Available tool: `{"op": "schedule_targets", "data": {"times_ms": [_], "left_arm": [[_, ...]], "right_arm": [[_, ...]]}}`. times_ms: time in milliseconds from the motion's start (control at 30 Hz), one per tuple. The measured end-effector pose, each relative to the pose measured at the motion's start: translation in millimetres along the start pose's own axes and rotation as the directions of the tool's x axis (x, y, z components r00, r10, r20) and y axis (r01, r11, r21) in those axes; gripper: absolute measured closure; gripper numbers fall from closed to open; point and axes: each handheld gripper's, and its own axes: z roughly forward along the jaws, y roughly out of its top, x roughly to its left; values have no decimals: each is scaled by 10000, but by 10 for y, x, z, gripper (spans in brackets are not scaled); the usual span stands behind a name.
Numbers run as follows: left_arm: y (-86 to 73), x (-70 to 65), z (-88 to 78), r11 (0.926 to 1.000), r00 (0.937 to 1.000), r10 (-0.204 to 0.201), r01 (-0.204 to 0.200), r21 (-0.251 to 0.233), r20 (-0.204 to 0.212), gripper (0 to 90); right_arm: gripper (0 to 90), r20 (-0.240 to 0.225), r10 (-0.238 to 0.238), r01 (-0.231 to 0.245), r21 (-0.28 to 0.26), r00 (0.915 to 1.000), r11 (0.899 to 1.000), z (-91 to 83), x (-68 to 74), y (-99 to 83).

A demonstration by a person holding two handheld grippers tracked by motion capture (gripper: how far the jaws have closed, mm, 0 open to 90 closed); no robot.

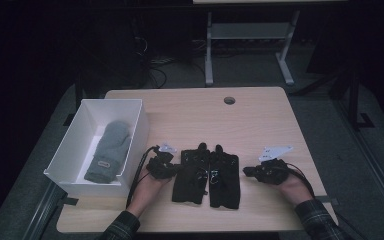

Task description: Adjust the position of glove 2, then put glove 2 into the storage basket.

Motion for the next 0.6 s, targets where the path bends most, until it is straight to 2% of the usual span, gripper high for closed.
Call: {"op": "schedule_targets", "data": {"times_ms": [167, 200, 300, 367, 600], "left_arm": [[25, -12, -69, 9974, 9984, -346, 374, -614, 453, 864], [32, -3, -89, 9972, 9977, -308, 348, -668, 597, 864], [64, -8, -143, 9925, 9931, -525, 635, -1040, 1047, 865], [92, -18, -176, 9906, 9912, -527, 672, -1195, 1211, 866], [172, -63, -232, 9850, 9835, -388, 674, -1591, 1764, 866]], "right_arm": [[864, -387, -289, 290, 18, 9988, 9996, 33, 77, 38], [864, -422, -285, 286, 36, 9987, 9996, 37, 75, 39], [872, -468, -227, 239, 260, 9986, 9994, 63, 69, 28], [872, -422, -304, 323, 439, 9986, 9985, 83, 73, 23], [900, -510, -258, 287, 574, 9984, 9979, 140, 90, 31]]}}
